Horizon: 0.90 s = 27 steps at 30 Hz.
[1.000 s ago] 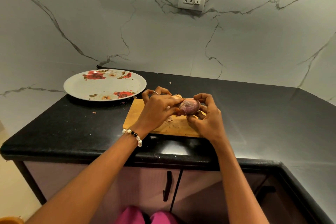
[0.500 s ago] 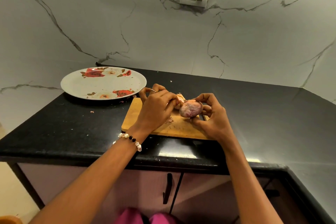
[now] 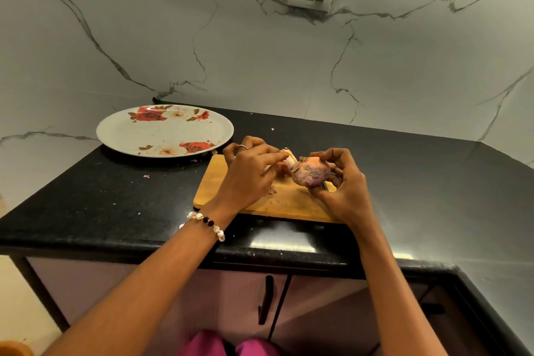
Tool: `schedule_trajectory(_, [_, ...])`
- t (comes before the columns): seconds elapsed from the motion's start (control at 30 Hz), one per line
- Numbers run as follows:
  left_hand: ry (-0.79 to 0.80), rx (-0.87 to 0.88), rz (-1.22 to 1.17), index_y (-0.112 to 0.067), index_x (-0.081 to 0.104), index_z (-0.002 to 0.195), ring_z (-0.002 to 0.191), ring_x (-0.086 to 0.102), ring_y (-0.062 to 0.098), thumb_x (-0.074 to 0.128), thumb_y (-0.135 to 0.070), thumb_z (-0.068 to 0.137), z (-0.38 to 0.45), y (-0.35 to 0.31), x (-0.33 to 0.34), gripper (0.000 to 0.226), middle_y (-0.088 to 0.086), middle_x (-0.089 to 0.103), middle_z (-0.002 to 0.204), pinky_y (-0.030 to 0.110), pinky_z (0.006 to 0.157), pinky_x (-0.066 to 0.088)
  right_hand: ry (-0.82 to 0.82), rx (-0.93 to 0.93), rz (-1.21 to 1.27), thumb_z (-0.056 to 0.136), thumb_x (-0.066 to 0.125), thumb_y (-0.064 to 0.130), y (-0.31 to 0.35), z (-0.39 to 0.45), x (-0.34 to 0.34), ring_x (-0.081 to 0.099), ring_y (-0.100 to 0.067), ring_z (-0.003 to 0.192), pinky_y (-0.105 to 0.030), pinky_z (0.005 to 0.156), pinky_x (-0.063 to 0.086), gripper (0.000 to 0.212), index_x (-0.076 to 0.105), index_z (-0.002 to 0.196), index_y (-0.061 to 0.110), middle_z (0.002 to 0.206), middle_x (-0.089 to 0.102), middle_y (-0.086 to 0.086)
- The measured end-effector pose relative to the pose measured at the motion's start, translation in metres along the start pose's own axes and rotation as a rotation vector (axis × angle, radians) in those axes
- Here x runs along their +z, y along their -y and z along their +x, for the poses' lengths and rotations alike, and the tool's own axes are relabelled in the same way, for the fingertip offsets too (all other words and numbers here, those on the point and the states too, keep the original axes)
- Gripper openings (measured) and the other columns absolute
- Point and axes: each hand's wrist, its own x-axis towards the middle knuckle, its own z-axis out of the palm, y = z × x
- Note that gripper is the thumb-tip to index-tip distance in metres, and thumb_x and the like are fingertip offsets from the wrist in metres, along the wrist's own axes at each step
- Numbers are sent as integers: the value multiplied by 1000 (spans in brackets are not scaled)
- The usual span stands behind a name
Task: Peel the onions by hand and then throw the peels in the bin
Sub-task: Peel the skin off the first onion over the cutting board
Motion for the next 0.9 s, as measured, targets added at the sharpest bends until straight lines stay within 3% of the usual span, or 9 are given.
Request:
schedule_trajectory(0.07, [55, 5, -35, -17, 71, 112, 110, 49, 22, 48, -51, 87, 1, 1, 0, 48, -2, 69, 107, 57, 86, 39, 11, -10, -10, 69, 83, -1, 1, 0, 1, 63, -17, 109, -37, 88, 58, 61, 46, 106, 30, 117, 61, 11])
schedule_trajectory(0.13, [74, 26, -39, -18, 71, 111, 110, 50, 23, 48, -57, 82, 0, 1, -1, 54, -1, 69, 106, 57, 86, 39, 23, -23, -14, 70, 84, 1, 2, -1, 1, 63, -17, 109, -35, 87, 58, 58, 46, 107, 24, 117, 61, 9])
schedule_trajectory(0.33, [-9, 82, -37, -22, 76, 96, 95, 53, 19, 64, -36, 80, -2, -2, -3, 24, -6, 71, 85, 49, 76, 34, 69, -57, 1, 69, 86, 7, 4, -2, 2, 63, -16, 110, -34, 85, 58, 53, 49, 106, 15, 118, 64, 1])
schedule_trajectory(0.43, [-56, 7, -78, -19, 76, 86, 89, 50, 12, 66, -32, 79, 0, -5, -4, 18, -5, 70, 77, 54, 73, 39, 83, -56, 3, 68, 86, 8, 6, -2, 2, 62, -14, 111, -32, 86, 58, 54, 48, 105, 18, 119, 64, 0])
schedule_trajectory(0.6, [-103, -102, -96, -18, 75, 82, 91, 56, 18, 66, -33, 79, 2, -7, -7, 17, -5, 71, 79, 48, 78, 33, 120, -50, 47, 65, 87, 23, 10, -4, 3, 62, -14, 111, -23, 86, 55, 56, 48, 105, 13, 118, 63, -3])
schedule_trajectory(0.73, [-77, -210, -143, -25, 74, 84, 92, 53, 12, 59, -43, 79, 3, -11, -9, 24, -12, 66, 80, 50, 84, 35, 138, -47, 45, 64, 90, 16, 11, -4, 3, 62, -12, 109, -16, 85, 51, 58, 48, 104, 10, 117, 63, -2])
schedule_trajectory(0.9, [-108, -336, -230, -30, 70, 86, 94, 56, 12, 58, -42, 83, 5, -7, -13, 17, -23, 57, 77, 57, 89, 38, 97, -26, 150, 68, 86, 3, 11, -4, 0, 61, -20, 114, -28, 90, 54, 54, 46, 103, 9, 117, 62, -5])
